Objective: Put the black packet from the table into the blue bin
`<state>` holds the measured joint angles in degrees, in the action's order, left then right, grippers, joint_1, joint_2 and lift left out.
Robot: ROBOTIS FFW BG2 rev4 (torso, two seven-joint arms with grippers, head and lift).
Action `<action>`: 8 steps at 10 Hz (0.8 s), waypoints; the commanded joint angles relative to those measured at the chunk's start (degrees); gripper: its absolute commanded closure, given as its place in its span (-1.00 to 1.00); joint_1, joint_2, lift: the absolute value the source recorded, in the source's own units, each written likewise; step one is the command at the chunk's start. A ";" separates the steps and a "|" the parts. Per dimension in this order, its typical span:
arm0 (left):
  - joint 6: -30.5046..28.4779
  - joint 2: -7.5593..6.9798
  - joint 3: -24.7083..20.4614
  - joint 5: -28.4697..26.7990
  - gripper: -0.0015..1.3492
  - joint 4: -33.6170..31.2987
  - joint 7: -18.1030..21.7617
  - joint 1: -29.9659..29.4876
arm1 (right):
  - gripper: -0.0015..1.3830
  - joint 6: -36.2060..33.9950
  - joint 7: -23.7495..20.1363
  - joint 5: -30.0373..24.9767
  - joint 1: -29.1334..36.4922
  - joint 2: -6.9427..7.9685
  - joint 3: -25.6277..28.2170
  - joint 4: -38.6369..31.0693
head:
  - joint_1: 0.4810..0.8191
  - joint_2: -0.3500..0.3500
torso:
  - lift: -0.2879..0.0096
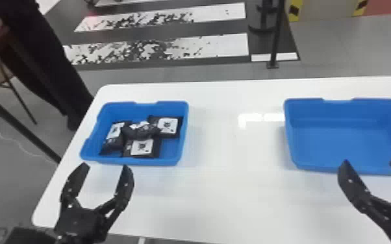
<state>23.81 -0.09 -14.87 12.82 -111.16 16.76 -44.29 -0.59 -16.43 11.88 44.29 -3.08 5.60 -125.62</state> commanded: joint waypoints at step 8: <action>-0.60 0.24 0.59 1.00 -0.78 0.00 -0.06 -0.14 | -0.80 0.17 -0.01 0.58 0.00 0.00 -0.11 0.26 | 0.27 0.50 | 0.20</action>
<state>23.22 -0.09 -14.38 13.84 -111.16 16.64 -44.43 -0.42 -16.43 12.39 44.25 -3.08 5.48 -125.38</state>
